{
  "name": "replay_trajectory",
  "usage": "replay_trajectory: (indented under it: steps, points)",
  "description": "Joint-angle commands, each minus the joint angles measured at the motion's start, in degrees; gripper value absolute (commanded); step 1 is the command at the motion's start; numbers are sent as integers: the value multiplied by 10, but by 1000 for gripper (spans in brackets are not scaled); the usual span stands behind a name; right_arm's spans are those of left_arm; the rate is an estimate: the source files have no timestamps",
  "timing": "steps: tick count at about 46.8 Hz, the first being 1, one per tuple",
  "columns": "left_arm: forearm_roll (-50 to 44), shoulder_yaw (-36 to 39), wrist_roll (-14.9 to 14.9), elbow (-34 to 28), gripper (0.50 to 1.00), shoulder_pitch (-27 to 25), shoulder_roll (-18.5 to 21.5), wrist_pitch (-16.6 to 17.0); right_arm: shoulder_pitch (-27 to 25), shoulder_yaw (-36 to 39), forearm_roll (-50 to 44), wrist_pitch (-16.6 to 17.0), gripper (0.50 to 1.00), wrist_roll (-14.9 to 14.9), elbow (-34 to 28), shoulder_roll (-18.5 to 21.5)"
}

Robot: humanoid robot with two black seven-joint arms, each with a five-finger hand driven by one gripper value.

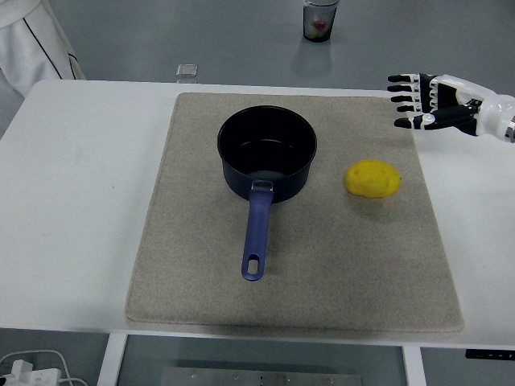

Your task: Put the potato in the blue pot

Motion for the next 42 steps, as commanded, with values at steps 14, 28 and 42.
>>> replay_trajectory:
  steps: [14,28,42]
  points:
    - [0,0,0,-1,996,0,0,0,2,-22,-137,-5,928,77,42,-55]
    - [0,0,0,-1,996,0,0,0,15,-74,-216,-11,928,116,91,-100]
    - [0,0,0,0,996,0,0,0,6,-89,-228,-72,928,116,110,-84]
